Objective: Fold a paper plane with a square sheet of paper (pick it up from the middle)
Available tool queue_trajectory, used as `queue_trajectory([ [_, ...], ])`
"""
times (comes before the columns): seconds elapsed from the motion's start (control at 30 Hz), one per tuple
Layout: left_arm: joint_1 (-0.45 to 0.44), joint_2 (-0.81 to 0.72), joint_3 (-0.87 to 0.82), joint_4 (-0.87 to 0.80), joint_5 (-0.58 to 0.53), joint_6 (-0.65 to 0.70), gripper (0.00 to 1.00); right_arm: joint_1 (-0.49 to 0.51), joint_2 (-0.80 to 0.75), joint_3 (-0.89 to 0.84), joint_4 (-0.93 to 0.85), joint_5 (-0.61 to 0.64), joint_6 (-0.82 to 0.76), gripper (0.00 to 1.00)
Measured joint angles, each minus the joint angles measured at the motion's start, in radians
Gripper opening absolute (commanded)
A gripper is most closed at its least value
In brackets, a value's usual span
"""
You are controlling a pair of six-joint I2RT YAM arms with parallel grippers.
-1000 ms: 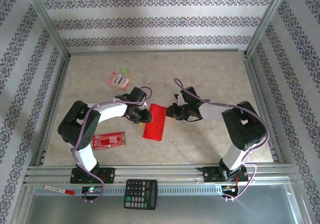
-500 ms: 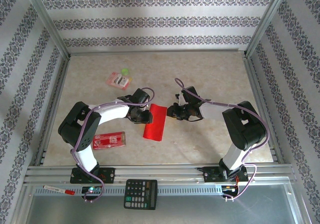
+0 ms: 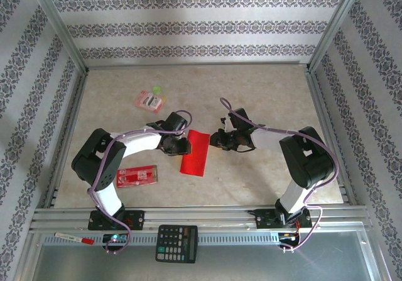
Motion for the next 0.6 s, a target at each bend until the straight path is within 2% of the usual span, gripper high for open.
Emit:
queue_trajectory([
  [0.6,-0.029,-0.008,-0.010,0.018,-0.055,-0.034,0.36,0.014,0.013,0.000,0.001,0.000,0.002,0.23],
])
